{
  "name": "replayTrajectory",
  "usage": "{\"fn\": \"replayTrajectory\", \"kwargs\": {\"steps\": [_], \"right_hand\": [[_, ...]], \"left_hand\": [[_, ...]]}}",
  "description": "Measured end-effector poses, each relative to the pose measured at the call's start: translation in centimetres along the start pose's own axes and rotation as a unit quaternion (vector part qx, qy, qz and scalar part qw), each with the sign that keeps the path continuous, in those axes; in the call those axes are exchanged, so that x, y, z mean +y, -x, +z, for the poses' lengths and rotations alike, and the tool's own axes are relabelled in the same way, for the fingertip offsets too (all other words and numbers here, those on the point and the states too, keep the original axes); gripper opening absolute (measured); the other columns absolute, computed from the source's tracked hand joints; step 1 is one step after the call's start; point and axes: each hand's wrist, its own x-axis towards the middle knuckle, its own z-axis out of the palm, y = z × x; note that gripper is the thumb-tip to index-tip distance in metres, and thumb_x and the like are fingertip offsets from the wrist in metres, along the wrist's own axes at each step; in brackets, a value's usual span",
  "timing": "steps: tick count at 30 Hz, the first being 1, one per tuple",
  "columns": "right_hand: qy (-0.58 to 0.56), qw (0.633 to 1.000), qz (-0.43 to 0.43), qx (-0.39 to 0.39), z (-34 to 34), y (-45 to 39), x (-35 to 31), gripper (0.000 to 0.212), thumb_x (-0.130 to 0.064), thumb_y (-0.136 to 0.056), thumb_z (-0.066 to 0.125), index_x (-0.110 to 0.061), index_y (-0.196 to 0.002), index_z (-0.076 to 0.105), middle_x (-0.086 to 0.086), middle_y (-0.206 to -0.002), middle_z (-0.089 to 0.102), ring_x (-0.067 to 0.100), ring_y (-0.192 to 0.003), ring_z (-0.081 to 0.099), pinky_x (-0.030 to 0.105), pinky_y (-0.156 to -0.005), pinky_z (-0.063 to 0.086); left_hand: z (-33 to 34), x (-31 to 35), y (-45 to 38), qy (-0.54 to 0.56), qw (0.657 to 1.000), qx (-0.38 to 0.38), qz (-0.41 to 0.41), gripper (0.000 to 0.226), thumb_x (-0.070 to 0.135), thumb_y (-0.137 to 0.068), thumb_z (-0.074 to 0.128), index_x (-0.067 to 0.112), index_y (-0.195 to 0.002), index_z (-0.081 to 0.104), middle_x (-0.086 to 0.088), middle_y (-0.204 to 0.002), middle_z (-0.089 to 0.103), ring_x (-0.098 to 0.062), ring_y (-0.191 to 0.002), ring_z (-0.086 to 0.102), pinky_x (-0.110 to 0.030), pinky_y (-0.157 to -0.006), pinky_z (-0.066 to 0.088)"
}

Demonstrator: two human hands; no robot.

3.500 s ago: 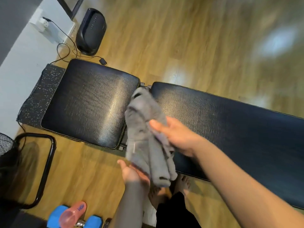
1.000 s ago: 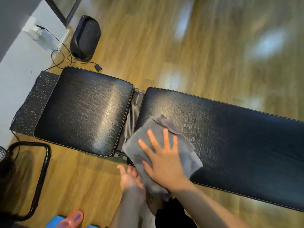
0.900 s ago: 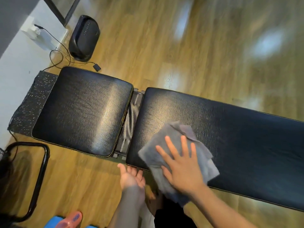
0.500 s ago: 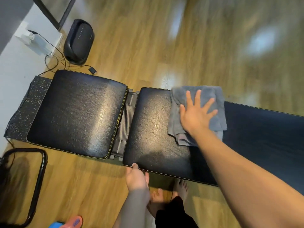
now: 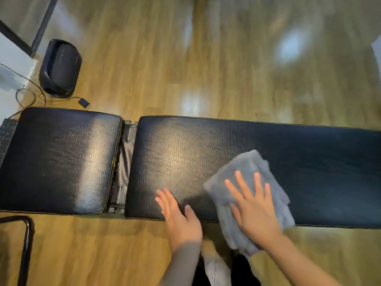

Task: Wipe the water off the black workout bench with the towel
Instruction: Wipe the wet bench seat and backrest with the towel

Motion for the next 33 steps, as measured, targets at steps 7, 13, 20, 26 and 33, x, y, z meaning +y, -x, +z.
{"fn": "replayTrajectory", "kwargs": {"steps": [7,13,20,26,33], "right_hand": [[-0.114,0.97,0.213,0.037,-3.5,-9.5,7.0,0.06,-0.051,-0.101,0.024,-0.04,-0.155,0.003,-0.005,-0.166,-0.007,0.048,-0.146,-0.01,0.074,-0.11,0.009],[-0.105,0.984,0.139,0.049,-4.7,-13.3,0.9,0.061,-0.053,-0.101,0.025,-0.038,-0.156,0.001,-0.001,-0.165,-0.009,0.05,-0.145,-0.015,0.076,-0.109,0.002],[-0.018,0.997,-0.066,0.027,0.3,-1.6,1.9,0.062,-0.045,-0.094,0.036,-0.033,-0.153,0.026,0.001,-0.164,0.019,0.05,-0.146,0.008,0.071,-0.107,0.022],[-0.016,0.999,0.045,-0.013,0.9,3.1,15.2,0.061,-0.044,-0.091,0.033,-0.033,-0.152,0.029,0.001,-0.162,0.026,0.049,-0.145,0.015,0.07,-0.101,0.033],[-0.116,0.971,0.205,0.035,-3.3,-8.3,18.5,0.058,-0.049,-0.103,0.026,-0.041,-0.155,0.004,-0.007,-0.166,-0.006,0.046,-0.147,-0.011,0.072,-0.111,0.009]], "left_hand": [[3.5,0.4,4.0,-0.033,0.998,-0.047,-0.006,0.08,0.008,-0.092,0.05,0.015,-0.153,0.0,0.0,-0.16,-0.015,-0.003,-0.14,-0.023,-0.024,-0.114,-0.011],[4.5,1.1,4.4,-0.058,0.997,-0.051,-0.002,0.079,0.005,-0.092,0.047,0.011,-0.153,-0.004,-0.002,-0.16,-0.017,-0.005,-0.14,-0.025,-0.03,-0.117,-0.009],[6.1,3.1,4.2,-0.066,0.996,-0.043,0.053,0.075,-0.008,-0.089,0.039,0.011,-0.152,0.004,0.007,-0.156,-0.013,-0.007,-0.144,-0.017,-0.027,-0.117,-0.007],[8.1,3.9,4.6,-0.086,0.987,-0.104,0.088,0.068,0.003,-0.094,0.041,0.013,-0.153,0.008,0.005,-0.16,-0.007,-0.008,-0.146,-0.018,-0.027,-0.119,-0.006],[10.1,4.0,4.8,-0.153,0.98,-0.103,0.071,0.069,0.01,-0.094,0.045,0.01,-0.153,0.009,-0.002,-0.161,-0.01,-0.011,-0.143,-0.023,-0.034,-0.118,-0.009]]}}
